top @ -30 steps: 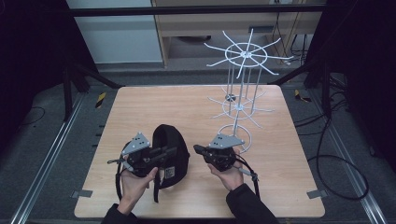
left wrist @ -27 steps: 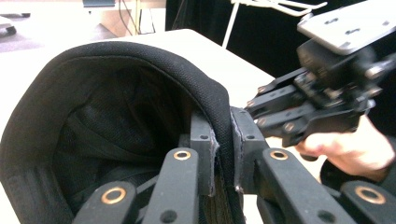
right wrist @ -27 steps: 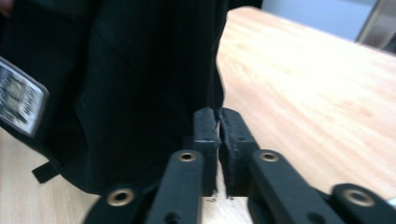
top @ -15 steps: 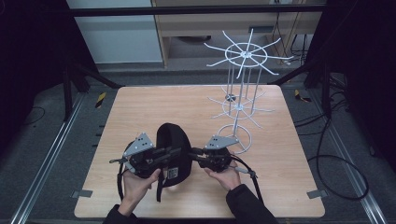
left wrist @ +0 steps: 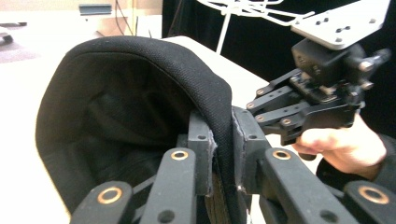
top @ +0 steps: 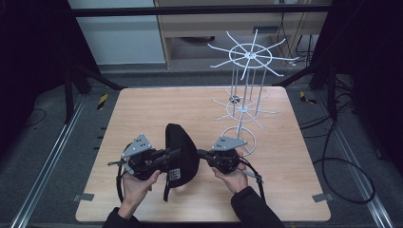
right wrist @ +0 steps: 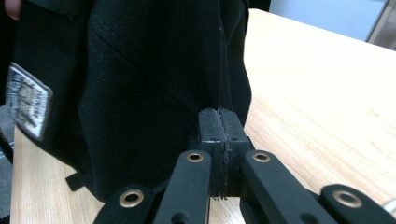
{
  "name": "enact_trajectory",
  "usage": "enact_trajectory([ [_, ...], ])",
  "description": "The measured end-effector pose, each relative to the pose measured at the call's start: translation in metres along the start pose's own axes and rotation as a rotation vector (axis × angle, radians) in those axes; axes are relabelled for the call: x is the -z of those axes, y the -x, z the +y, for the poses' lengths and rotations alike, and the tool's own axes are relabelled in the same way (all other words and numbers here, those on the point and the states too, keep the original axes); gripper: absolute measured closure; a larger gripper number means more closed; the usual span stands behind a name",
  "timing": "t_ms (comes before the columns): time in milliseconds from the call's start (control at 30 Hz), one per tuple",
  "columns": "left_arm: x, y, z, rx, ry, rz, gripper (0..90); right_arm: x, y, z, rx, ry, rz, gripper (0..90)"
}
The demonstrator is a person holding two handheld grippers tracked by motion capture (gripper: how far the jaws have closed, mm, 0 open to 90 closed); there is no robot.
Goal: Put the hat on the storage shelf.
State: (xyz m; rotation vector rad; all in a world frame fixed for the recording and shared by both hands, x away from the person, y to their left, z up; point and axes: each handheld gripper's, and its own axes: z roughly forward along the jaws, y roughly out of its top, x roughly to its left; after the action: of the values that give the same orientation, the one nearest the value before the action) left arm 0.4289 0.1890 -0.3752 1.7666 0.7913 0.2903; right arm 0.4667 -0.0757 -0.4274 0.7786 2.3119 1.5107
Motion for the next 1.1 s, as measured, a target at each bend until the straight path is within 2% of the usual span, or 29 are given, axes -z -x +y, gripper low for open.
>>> enact_trajectory([
  [100, 0.003, -0.003, -0.002, 0.005, -0.001, 0.018, 77.2, 0.003, -0.004, 0.006, 0.026, -0.022, -0.027, 90.0],
  [267, 0.009, -0.009, -0.007, 0.018, -0.009, 0.042, 73.9, 0.006, -0.01, 0.015, 0.048, -0.043, -0.046, 90.0],
  [400, 0.015, -0.017, -0.014, 0.028, -0.026, 0.075, 71.1, -0.001, -0.018, 0.021, 0.068, -0.081, -0.054, 90.0],
  [433, 0.019, -0.022, -0.019, 0.025, -0.039, 0.107, 70.1, -0.006, -0.022, 0.023, 0.074, -0.093, -0.058, 90.0],
  [467, 0.019, -0.022, -0.019, 0.025, -0.039, 0.107, 69.1, -0.006, -0.022, 0.023, 0.074, -0.093, -0.058, 90.0],
  [600, 0.021, -0.032, -0.027, 0.022, -0.054, 0.168, 64.6, -0.018, -0.029, 0.027, 0.078, -0.12, -0.071, 90.0],
  [767, 0.02, -0.034, -0.03, 0.0, -0.069, 0.251, 57.4, -0.031, -0.036, 0.029, 0.09, -0.134, -0.099, 90.0],
  [800, 0.02, -0.034, -0.03, 0.0, -0.069, 0.251, 55.9, -0.032, -0.037, 0.029, 0.091, -0.138, -0.102, 90.0],
  [833, 0.019, -0.034, -0.031, -0.026, -0.08, 0.302, 54.0, -0.034, -0.038, 0.03, 0.092, -0.141, -0.103, 90.0],
  [867, 0.019, -0.034, -0.031, -0.026, -0.08, 0.302, 52.1, -0.035, -0.039, 0.03, 0.091, -0.141, -0.105, 90.0],
  [900, 0.018, -0.034, -0.032, -0.04, -0.098, 0.348, 49.9, -0.036, -0.039, 0.03, 0.091, -0.141, -0.106, 90.0],
  [1000, 0.014, -0.035, -0.034, -0.029, -0.116, 0.346, 47.2, -0.035, -0.041, 0.031, 0.084, -0.117, -0.09, 90.0],
  [1100, 0.005, -0.037, -0.04, -0.027, -0.158, 0.378, 48.0, -0.038, -0.044, 0.033, 0.1, -0.12, -0.092, 90.0],
])
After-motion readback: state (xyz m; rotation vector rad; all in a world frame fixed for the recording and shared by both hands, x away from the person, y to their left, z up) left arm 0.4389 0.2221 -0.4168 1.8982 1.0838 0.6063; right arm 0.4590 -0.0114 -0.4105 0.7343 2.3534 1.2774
